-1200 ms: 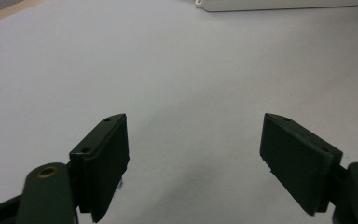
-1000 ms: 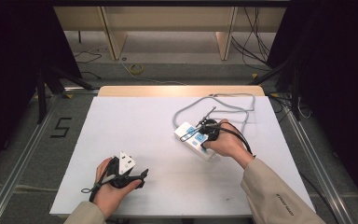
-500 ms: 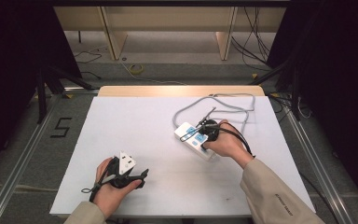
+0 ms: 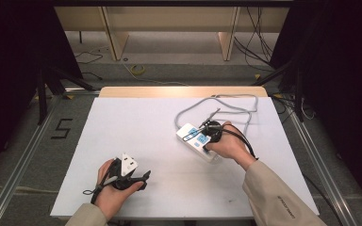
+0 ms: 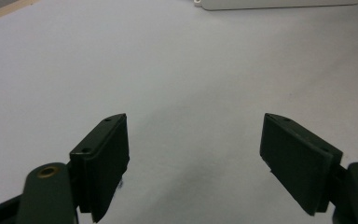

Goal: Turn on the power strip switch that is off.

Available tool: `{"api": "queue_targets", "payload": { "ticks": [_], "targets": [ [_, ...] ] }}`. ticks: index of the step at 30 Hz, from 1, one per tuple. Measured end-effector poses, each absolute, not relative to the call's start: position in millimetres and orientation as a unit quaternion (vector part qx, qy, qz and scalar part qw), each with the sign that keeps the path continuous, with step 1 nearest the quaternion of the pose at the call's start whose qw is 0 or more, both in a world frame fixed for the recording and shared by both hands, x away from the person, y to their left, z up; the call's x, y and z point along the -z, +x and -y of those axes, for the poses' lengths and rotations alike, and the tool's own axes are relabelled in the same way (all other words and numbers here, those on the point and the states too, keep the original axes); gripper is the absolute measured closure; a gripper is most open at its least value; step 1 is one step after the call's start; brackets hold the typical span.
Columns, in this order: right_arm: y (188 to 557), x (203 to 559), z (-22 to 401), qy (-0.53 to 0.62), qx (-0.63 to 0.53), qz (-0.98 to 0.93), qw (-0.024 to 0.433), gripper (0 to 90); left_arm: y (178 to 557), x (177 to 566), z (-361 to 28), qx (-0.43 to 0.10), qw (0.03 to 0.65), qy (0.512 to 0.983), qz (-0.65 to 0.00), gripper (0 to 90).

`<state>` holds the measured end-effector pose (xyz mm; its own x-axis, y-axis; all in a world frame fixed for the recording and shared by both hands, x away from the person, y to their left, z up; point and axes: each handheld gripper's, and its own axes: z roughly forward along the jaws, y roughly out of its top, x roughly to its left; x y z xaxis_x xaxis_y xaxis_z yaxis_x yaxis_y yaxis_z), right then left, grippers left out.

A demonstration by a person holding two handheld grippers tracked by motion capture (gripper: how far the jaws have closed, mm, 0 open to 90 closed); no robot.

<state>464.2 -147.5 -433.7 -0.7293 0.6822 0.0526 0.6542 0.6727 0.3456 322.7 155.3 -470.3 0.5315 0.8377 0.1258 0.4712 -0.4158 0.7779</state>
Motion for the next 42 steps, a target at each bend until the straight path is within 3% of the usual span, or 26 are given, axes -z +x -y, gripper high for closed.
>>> {"api": "queue_targets", "payload": {
  "ticks": [42],
  "targets": [
    [456.1,426.8,153.8,0.343,-0.197,-0.917,0.053,84.8,323.1,471.5,-155.6,-0.258,0.353,0.801,-0.409,23.9]
  ]
}}
